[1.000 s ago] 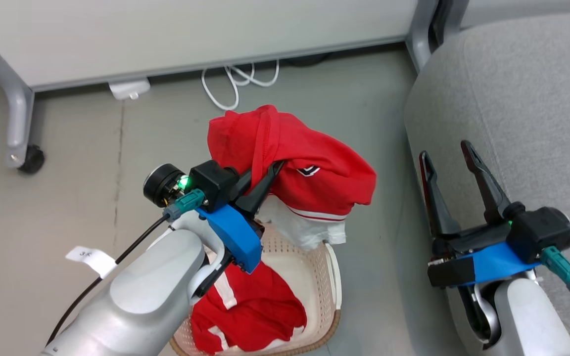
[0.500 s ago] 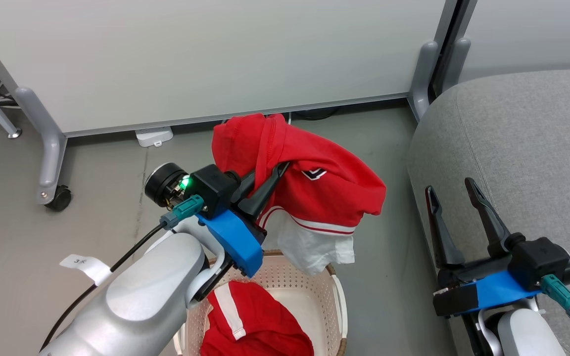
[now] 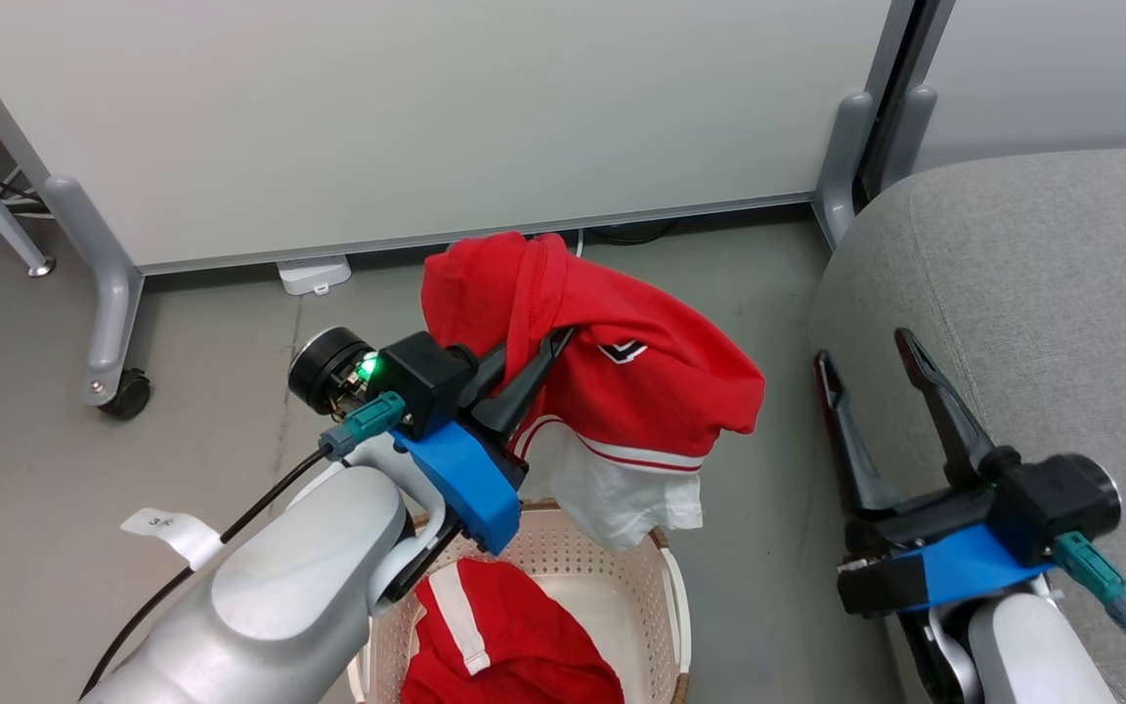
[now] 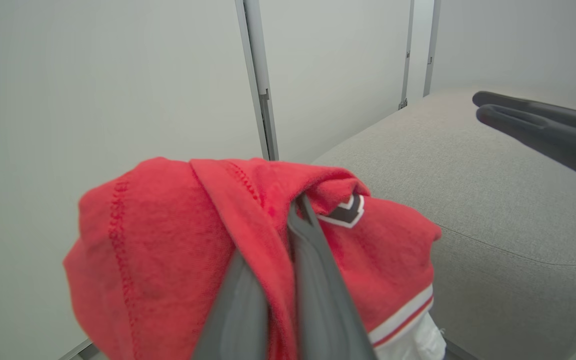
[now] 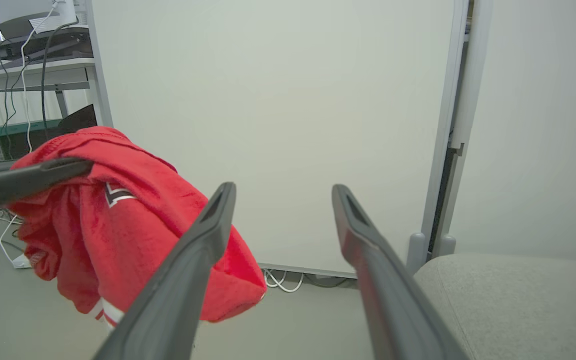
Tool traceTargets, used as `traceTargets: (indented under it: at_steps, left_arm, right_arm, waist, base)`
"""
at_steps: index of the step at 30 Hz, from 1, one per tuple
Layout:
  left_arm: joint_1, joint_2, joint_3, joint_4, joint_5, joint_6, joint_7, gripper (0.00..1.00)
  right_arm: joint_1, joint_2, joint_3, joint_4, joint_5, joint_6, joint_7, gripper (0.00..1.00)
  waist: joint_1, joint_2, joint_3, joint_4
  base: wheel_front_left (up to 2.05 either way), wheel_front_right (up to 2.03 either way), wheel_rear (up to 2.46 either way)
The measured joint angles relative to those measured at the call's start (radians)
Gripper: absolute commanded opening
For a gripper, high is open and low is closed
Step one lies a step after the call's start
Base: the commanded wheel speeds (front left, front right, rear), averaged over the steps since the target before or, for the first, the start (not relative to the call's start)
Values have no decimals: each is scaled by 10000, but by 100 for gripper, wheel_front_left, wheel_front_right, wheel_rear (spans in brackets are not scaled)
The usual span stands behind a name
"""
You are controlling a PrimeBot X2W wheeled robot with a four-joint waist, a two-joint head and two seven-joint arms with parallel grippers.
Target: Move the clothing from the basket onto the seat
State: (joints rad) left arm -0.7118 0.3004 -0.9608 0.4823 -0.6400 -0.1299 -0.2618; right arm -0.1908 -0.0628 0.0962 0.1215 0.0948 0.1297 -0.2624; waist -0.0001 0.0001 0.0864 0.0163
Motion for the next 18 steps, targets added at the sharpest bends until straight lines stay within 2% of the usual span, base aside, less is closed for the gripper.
traceTargets:
  at_steps: [8,18]
  left_arm:
    - [-21,-84,-81,15,8,0,0,0]
    - [-178,-217,-138,13,98,0,2,0]
  right_arm:
    - [-893,-489,1373,4,140,0,-2,100]
    - [-2255,-936,3078,993,314,8,-2,100]
  waist:
    - [1,0,68,99]
    - [1,0,314,323]
  base:
    - [0,0,0]
    - [0,0,0]
